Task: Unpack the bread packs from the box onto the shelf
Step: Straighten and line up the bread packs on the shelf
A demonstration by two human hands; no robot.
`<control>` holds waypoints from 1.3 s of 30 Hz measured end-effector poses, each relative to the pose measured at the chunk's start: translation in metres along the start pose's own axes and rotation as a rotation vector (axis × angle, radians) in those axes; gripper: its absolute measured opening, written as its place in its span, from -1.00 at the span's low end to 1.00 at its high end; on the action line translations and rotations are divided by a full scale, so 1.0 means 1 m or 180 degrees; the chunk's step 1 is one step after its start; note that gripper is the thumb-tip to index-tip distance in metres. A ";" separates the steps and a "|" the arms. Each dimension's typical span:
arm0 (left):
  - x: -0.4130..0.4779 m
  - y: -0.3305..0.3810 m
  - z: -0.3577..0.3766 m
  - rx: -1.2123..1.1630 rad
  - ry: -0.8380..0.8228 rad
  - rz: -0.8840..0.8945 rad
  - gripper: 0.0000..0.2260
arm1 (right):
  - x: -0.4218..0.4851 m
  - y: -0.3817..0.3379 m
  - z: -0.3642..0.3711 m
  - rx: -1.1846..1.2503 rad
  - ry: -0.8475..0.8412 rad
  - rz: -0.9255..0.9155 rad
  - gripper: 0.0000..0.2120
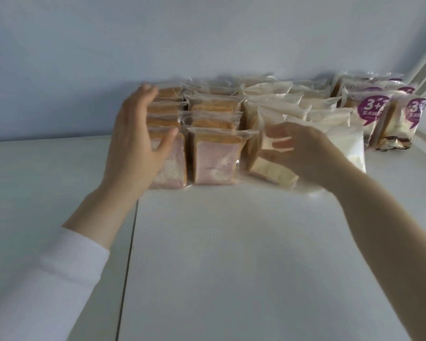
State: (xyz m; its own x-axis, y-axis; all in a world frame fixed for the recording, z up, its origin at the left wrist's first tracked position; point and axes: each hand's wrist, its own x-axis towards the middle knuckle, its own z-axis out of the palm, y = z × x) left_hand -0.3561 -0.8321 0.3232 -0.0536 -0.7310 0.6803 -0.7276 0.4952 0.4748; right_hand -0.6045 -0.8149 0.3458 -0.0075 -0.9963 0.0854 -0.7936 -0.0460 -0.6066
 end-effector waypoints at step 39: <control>0.090 0.092 0.158 0.1617 -0.2530 0.0578 -0.28 | 0.036 0.090 0.066 0.1221 0.0833 -0.0039 -0.17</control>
State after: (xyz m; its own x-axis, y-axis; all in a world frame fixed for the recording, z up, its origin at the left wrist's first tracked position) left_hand -0.5358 -0.9263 0.3395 -0.5068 -0.8604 0.0536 -0.8621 0.5061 -0.0264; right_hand -0.6363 -0.8601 0.2422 -0.1918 -0.9461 0.2611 -0.5127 -0.1303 -0.8486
